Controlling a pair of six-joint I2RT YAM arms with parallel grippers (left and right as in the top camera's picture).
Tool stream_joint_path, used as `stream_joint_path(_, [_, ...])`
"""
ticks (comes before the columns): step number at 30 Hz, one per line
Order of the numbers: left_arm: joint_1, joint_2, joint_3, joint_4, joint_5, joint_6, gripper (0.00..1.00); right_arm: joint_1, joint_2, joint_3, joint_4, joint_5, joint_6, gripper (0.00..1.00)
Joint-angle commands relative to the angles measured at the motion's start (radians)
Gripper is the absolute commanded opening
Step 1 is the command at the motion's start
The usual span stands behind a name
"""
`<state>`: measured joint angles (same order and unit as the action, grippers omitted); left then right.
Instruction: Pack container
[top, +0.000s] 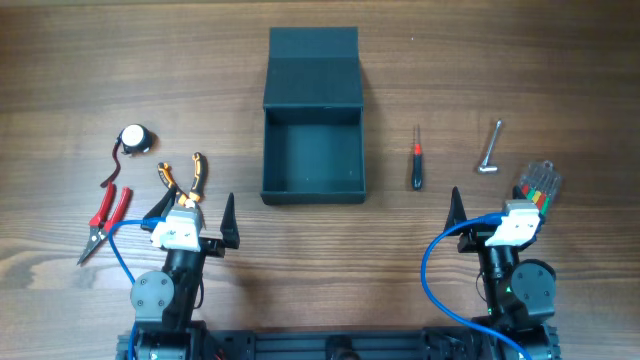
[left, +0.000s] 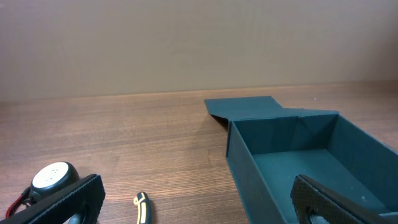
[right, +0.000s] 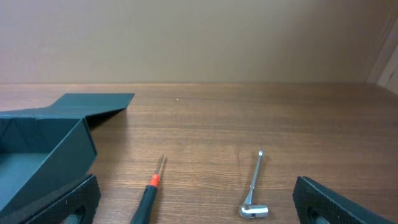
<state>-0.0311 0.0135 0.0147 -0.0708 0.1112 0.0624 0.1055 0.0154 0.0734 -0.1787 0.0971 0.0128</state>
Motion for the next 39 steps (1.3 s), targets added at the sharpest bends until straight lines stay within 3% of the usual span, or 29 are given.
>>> stream_joint_path(1, [-0.005, -0.007, -0.009, 0.004, 0.019, -0.002, 1.00, -0.004, -0.013, 0.005, 0.003, -0.008, -0.010, 1.00])
stream_joint_path(39, [-0.005, -0.007, -0.009, 0.004, 0.019, -0.003, 1.00, -0.004, -0.013, 0.005, 0.003, -0.008, -0.010, 1.00])
